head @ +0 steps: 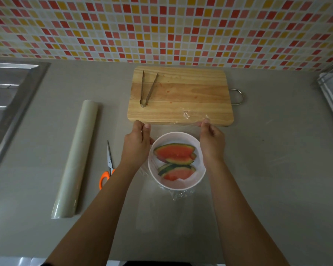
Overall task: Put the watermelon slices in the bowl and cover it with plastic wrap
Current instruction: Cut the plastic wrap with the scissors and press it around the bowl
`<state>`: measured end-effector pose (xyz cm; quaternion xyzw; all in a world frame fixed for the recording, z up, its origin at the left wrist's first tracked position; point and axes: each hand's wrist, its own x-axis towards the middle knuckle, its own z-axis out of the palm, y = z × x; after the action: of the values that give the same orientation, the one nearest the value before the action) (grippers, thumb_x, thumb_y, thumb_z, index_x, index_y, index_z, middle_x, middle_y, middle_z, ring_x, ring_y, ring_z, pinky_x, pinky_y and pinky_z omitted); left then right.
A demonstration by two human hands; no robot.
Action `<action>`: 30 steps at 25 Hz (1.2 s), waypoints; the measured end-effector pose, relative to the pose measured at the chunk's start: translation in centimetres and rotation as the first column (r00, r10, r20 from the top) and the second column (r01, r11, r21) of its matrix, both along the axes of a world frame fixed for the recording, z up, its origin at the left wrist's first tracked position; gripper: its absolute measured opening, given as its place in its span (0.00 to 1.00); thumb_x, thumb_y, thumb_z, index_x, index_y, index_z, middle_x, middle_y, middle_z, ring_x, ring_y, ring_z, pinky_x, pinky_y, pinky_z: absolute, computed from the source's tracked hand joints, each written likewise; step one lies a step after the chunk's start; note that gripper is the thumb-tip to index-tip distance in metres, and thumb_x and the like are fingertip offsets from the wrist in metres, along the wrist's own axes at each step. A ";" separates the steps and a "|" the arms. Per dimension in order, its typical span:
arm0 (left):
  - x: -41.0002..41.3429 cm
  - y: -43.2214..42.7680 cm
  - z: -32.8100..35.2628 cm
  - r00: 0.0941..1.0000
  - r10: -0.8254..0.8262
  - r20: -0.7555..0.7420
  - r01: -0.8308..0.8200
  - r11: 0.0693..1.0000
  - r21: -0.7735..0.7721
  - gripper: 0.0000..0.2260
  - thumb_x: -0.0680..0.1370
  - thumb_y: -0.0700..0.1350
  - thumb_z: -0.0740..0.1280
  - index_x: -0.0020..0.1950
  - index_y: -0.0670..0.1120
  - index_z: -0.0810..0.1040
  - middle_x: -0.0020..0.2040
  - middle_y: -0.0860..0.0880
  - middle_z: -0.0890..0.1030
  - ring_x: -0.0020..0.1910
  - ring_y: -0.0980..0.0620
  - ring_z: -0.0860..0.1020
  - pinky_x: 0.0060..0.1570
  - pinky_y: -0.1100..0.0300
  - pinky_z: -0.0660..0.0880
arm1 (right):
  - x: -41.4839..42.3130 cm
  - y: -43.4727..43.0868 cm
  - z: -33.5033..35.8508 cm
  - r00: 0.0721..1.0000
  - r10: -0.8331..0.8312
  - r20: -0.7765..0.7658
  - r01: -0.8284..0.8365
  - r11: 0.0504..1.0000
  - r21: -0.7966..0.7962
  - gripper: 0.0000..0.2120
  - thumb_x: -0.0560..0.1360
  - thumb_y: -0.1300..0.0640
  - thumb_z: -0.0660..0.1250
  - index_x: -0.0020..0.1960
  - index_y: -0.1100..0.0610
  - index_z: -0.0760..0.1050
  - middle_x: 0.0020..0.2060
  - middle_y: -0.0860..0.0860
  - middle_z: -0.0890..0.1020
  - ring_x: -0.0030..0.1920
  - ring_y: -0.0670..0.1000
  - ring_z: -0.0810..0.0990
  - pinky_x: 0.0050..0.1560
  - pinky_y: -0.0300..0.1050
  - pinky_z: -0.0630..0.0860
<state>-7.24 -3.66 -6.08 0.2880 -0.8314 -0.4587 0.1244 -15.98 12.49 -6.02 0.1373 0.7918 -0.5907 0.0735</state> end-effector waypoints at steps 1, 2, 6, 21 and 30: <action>0.0 0.0 0.0 1.000 0.002 0.009 -0.002 1.000 -0.001 0.12 0.82 0.51 0.54 0.44 0.46 0.68 0.30 0.54 0.79 0.31 0.61 0.77 0.28 0.74 0.67 | -0.1 0.0 0.0 1.000 0.005 0.030 -0.005 1.000 -0.017 0.16 0.76 0.44 0.59 0.36 0.48 0.79 0.23 0.42 0.71 0.24 0.40 0.69 0.34 0.40 0.68; -0.1 0.0 -0.1 1.000 0.006 0.021 -0.007 1.000 0.003 0.12 0.82 0.51 0.54 0.44 0.45 0.68 0.30 0.54 0.79 0.31 0.61 0.76 0.28 0.73 0.67 | -0.2 0.0 0.1 0.998 0.012 0.067 -0.009 0.999 -0.036 0.16 0.76 0.44 0.59 0.36 0.48 0.79 0.23 0.44 0.70 0.22 0.40 0.67 0.32 0.39 0.67; -0.3 0.0 -0.7 0.997 0.050 0.057 -0.054 0.996 0.067 0.13 0.82 0.51 0.55 0.43 0.44 0.69 0.32 0.55 0.78 0.33 0.61 0.75 0.29 0.73 0.66 | -0.3 0.2 0.0 0.985 0.010 0.173 0.002 0.998 -0.067 0.14 0.77 0.47 0.60 0.42 0.51 0.81 0.28 0.48 0.73 0.25 0.41 0.69 0.25 0.31 0.67; -0.1 0.6 -1.3 0.975 0.147 0.169 -0.220 0.770 0.599 0.10 0.69 0.38 0.63 0.46 0.51 0.76 0.46 0.43 0.81 0.48 0.40 0.79 0.51 0.45 0.77 | -0.7 0.3 -1.0 0.971 -0.050 0.233 0.026 0.994 0.104 0.23 0.69 0.66 0.57 0.60 0.53 0.77 0.58 0.51 0.80 0.48 0.50 0.80 0.47 0.42 0.75; -0.5 1.3 -0.7 0.917 0.264 0.299 -0.390 0.749 0.535 0.18 0.66 0.33 0.57 0.30 0.50 0.83 0.44 0.44 0.85 0.48 0.40 0.81 0.52 0.45 0.79 | -0.6 0.0 -0.7 0.970 -0.079 0.230 0.064 0.995 0.073 0.26 0.67 0.69 0.55 0.58 0.51 0.78 0.60 0.51 0.79 0.32 0.39 0.73 0.31 0.32 0.68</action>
<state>-7.74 -2.40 -6.81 0.4994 -0.5939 -0.6305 0.0224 -16.55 12.52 -6.76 0.2363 0.7909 -0.5468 0.1400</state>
